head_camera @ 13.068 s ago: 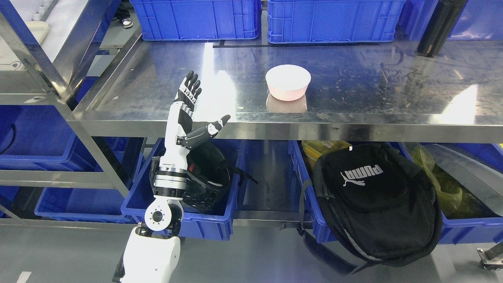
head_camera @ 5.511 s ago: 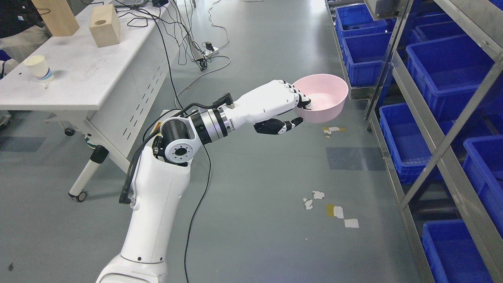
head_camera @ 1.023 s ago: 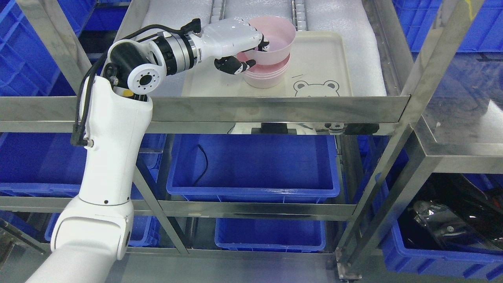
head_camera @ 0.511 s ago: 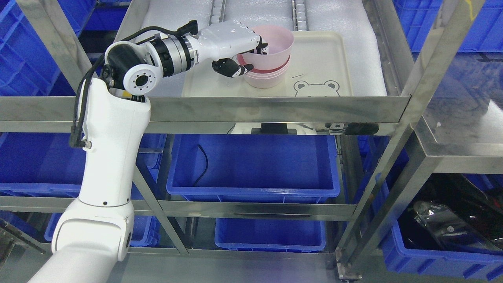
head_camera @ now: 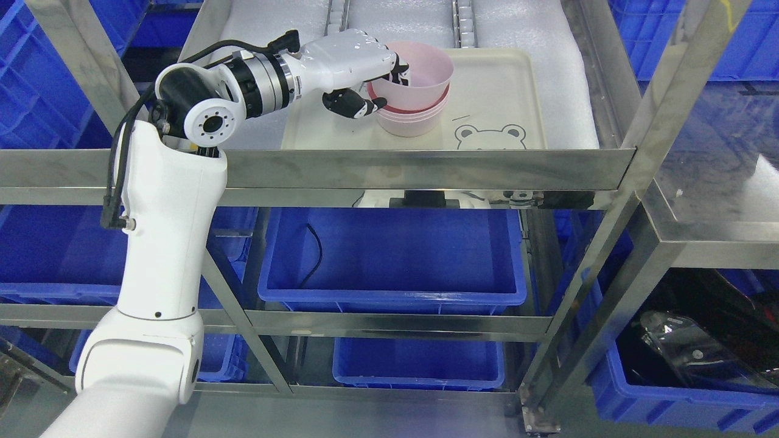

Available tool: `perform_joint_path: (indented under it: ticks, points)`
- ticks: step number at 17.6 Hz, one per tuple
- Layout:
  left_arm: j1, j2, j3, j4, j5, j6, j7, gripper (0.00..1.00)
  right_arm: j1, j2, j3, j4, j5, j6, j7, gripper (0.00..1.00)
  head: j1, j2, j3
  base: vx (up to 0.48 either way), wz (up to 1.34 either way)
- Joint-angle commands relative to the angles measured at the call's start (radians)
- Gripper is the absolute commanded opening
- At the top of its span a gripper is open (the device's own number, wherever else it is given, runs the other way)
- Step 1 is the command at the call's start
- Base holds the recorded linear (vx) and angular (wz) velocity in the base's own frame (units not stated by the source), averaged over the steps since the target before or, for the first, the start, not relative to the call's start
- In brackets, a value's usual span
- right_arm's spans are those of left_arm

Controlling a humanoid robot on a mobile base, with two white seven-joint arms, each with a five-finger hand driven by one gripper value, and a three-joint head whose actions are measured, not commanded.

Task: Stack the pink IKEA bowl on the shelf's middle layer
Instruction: 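Open the left hand and release the pink bowl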

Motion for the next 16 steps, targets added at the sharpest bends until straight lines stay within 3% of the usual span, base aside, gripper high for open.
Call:
perform_joint_path:
  ticks: [1,3,5,7,10,13,16]
  points:
    - [0.003,0.014,0.012,0.006,-0.002,0.000,0.015,0.67,0.023,-0.018,0.000,-0.017,0.000,0.001,0.000,1.00,0.0000,0.000,0.000,0.000,0.00]
    - [0.006,0.000,0.032,0.006,0.004,0.001,0.030,0.85,0.023,-0.018,0.000,-0.017,0.000,0.001,0.000,1.00,0.0000,0.000,0.000,0.000,0.00]
    - [0.007,-0.086,0.105,0.006,0.015,0.003,0.049,1.00,0.023,-0.018,0.000,-0.017,0.000,0.001,0.000,1.00,0.0000,0.000,0.000,0.000,0.00]
    - [0.036,-0.170,0.185,0.006,0.129,0.003,0.041,1.00,0.023,-0.018,0.000,-0.017,0.000,0.001,0.000,1.00,0.0000,0.000,0.000,0.000,0.00]
    - [0.072,-0.170,0.169,0.004,0.411,0.004,0.050,1.00,0.023,-0.018,0.000,-0.017,0.000,0.001,0.000,1.00,0.0000,0.000,0.000,0.000,0.00]
    - [0.136,-0.170,-0.008,0.001,0.663,0.003,0.117,1.00,0.023,-0.018,0.000,-0.017,0.000,0.001,0.000,1.00,0.0000,0.000,0.000,0.000,0.00]
    - [0.239,-0.170,-0.206,-0.002,0.701,-0.035,0.271,1.00,0.023,-0.018,0.000,-0.017,0.000,0.001,0.000,1.00,0.0000,0.000,0.000,0.000,0.00]
